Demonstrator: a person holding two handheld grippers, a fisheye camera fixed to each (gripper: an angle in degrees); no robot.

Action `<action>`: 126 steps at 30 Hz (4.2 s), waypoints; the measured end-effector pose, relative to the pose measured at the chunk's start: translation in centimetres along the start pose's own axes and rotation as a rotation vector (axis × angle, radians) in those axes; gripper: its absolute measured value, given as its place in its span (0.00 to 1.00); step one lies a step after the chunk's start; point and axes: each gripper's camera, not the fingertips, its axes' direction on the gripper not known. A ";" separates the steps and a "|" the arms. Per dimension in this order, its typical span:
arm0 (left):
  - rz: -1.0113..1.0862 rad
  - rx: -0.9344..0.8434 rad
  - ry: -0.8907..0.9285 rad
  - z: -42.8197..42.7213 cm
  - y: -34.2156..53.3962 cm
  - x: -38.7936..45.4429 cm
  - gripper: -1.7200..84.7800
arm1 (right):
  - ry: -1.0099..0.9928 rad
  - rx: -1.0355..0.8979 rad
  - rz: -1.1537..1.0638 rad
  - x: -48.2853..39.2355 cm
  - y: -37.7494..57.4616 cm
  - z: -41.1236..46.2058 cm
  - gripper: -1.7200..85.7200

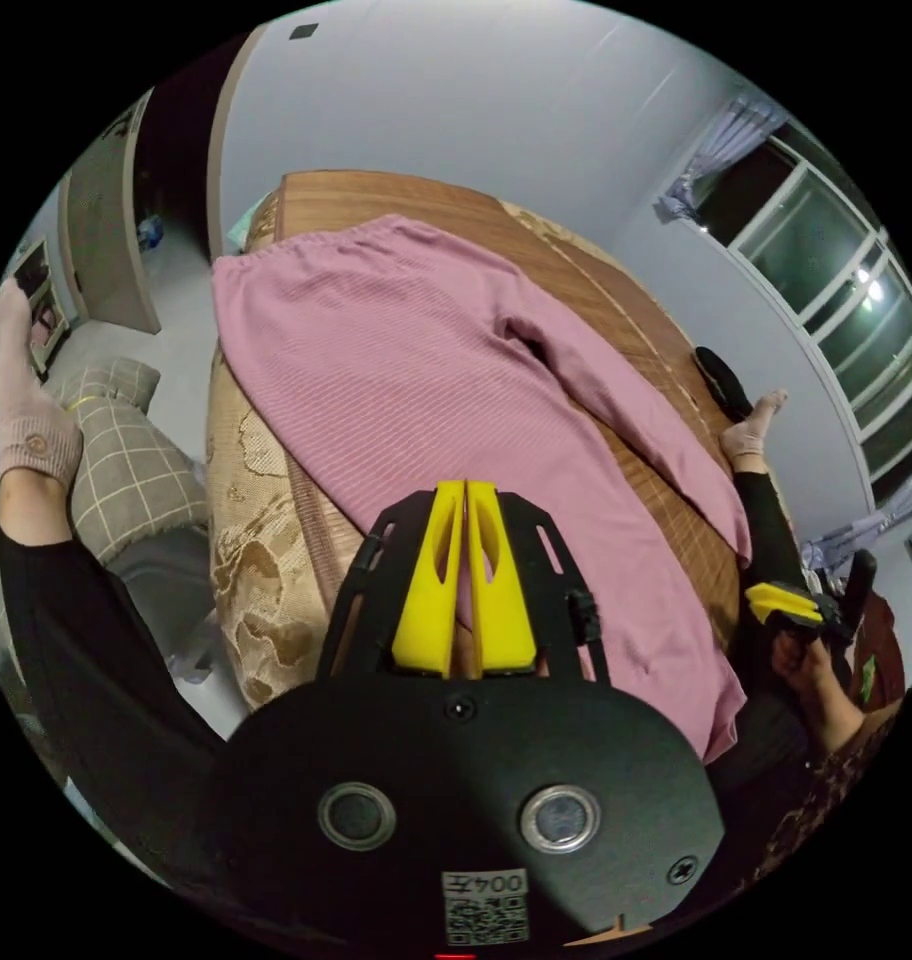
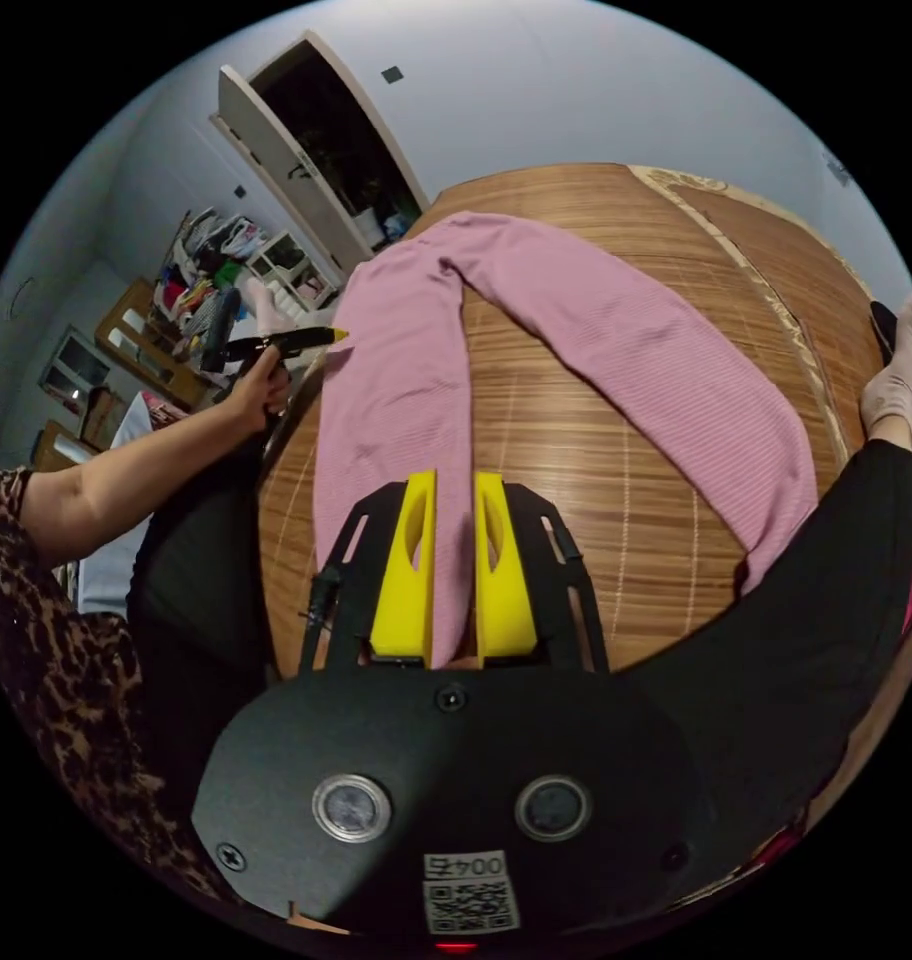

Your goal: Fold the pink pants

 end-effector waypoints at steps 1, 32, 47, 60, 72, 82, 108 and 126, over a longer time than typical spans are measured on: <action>0.017 0.005 0.017 -0.4 0.4 0.6 0.03 | -0.009 0.001 -0.003 -0.3 0.4 0.1 0.10; 0.392 -0.200 -0.039 9.8 18.9 13.5 0.11 | 0.253 -0.278 -0.248 -6.2 4.8 8.1 0.12; 0.410 -0.148 -0.019 13.1 22.5 12.4 0.11 | 0.097 -0.110 -0.122 -3.8 4.9 5.4 0.11; 0.469 -0.140 -0.069 15.4 24.5 13.3 0.12 | 0.073 -0.126 -0.150 -3.9 3.8 4.7 0.12; 0.475 -0.138 -0.082 16.8 24.7 13.4 0.12 | 0.229 -0.226 -0.249 -6.0 2.6 4.9 0.15; 0.468 -0.139 -0.075 17.4 23.8 13.4 0.12 | 0.236 0.051 0.036 1.3 -1.3 -2.3 0.12; 0.453 -0.139 -0.065 17.8 18.6 14.6 0.12 | 0.415 -0.158 0.103 9.7 -9.4 -7.3 0.18; 0.373 0.027 -0.038 17.6 2.1 17.4 0.09 | 0.209 0.028 0.124 11.3 -12.2 -12.0 0.12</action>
